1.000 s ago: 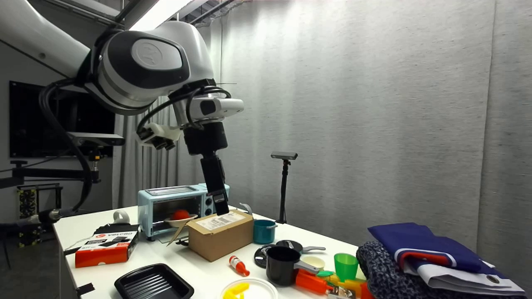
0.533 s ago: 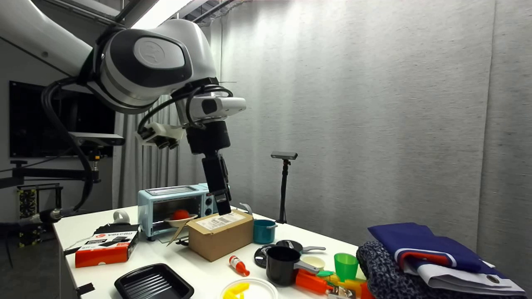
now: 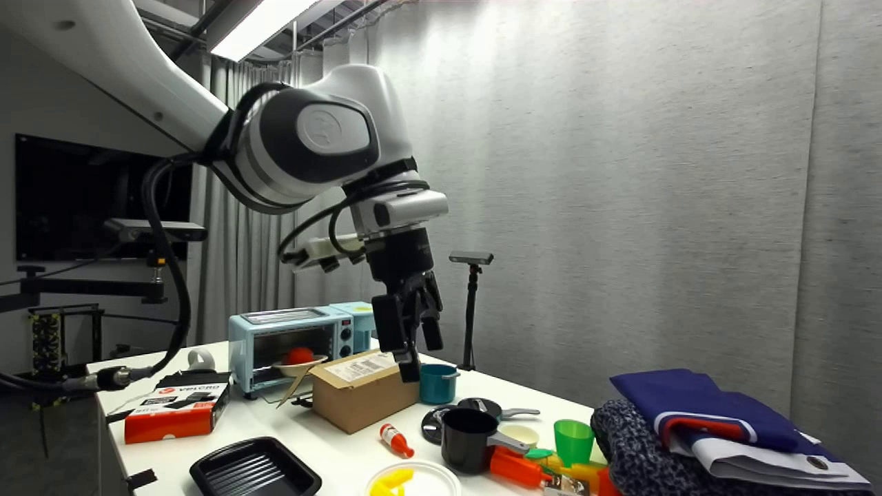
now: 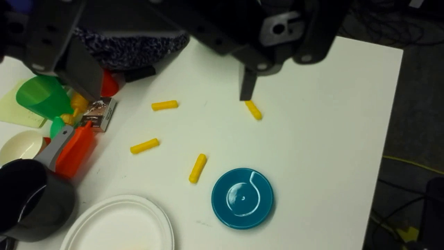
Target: Pick up the fries plush toy and put them on the plate
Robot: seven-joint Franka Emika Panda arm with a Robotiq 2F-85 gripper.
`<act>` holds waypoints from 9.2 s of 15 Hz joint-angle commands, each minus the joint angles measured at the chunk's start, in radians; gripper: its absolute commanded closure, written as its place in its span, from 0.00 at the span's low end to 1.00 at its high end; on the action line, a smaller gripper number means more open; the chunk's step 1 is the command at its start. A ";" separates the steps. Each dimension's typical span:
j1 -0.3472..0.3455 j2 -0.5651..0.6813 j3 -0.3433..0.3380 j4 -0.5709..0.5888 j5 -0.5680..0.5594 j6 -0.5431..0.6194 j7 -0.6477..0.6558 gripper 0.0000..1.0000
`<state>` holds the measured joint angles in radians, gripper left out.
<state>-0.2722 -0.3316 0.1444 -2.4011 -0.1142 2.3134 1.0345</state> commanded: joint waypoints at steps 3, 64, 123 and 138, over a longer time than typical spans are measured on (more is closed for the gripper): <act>0.032 0.221 -0.009 0.090 -0.138 0.090 0.318 0.00; 0.287 0.848 -0.334 0.333 0.232 0.326 0.233 0.51; 0.348 0.799 -0.237 0.347 0.185 0.352 0.783 0.06; 0.220 0.912 -0.282 0.549 0.252 0.235 0.707 0.00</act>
<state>0.0054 0.5251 -0.1818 -1.9497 0.0801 2.6256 1.8275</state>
